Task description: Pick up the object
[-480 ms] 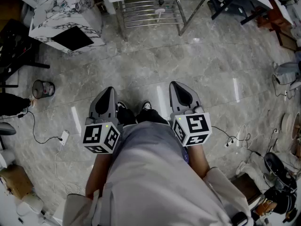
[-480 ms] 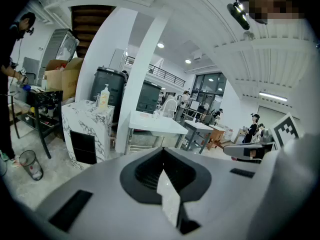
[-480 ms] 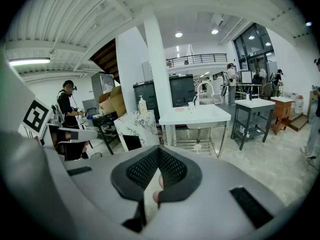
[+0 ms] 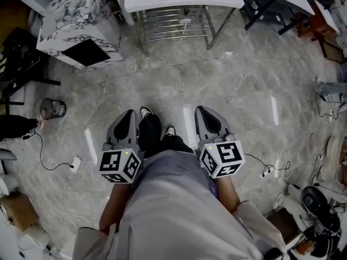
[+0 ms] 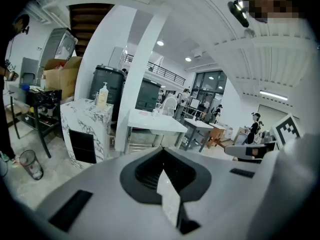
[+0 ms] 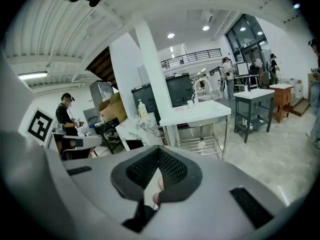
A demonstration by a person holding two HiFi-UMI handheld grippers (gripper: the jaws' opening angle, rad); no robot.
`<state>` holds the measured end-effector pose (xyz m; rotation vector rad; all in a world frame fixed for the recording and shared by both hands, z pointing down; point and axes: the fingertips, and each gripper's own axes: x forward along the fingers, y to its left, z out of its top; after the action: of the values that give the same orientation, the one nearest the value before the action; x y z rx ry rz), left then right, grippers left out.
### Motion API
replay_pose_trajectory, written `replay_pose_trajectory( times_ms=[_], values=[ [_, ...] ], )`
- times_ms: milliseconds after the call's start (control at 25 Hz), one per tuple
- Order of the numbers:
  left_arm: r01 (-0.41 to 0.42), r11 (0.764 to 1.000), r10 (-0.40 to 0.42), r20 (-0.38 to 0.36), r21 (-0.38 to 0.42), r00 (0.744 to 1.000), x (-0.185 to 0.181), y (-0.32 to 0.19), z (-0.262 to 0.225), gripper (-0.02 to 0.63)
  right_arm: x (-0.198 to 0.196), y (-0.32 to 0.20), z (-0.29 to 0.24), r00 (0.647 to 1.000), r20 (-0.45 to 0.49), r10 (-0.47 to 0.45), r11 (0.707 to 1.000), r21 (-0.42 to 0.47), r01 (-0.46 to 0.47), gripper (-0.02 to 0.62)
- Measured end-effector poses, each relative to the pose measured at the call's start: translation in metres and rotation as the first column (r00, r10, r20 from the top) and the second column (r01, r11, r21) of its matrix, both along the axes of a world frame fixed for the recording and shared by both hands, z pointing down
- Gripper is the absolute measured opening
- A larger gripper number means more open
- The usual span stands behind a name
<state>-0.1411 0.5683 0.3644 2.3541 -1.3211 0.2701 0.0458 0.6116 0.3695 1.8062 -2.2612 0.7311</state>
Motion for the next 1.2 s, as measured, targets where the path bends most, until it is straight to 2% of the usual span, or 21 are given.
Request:
replay_pose_trajectory(
  times_ms=[240,440,720,1000,1200],
  values=[
    [-0.018,1.0,0.018,-0.013,-0.017,1.0,0.006,-0.018,0.005,0.003,-0.006,-0.016,0.001,0.999,-0.026,-0.032,0.999,-0.017,0.031,0.009],
    [-0.042,0.999,0.042,-0.035,-0.017,0.999,0.019,-0.051,0.002,0.003,-0.008,-0.049,-0.004,0.998,-0.04,-0.043,0.999,-0.021,0.043,0.009],
    [-0.053,0.998,0.051,-0.043,-0.028,0.998,0.026,-0.104,0.004,0.003,-0.016,-0.107,-0.006,0.992,-0.08,-0.094,0.996,0.0,0.094,0.009],
    [-0.057,0.998,0.056,-0.044,-0.04,0.997,0.022,-0.176,0.001,0.003,-0.034,-0.181,-0.016,0.985,-0.072,-0.155,0.988,-0.003,0.155,0.009],
    [-0.066,0.997,0.064,-0.052,-0.037,0.997,0.025,-0.223,-0.008,0.003,-0.031,-0.23,-0.019,0.99,-0.042,-0.134,0.991,-0.031,0.133,0.009]
  ],
)
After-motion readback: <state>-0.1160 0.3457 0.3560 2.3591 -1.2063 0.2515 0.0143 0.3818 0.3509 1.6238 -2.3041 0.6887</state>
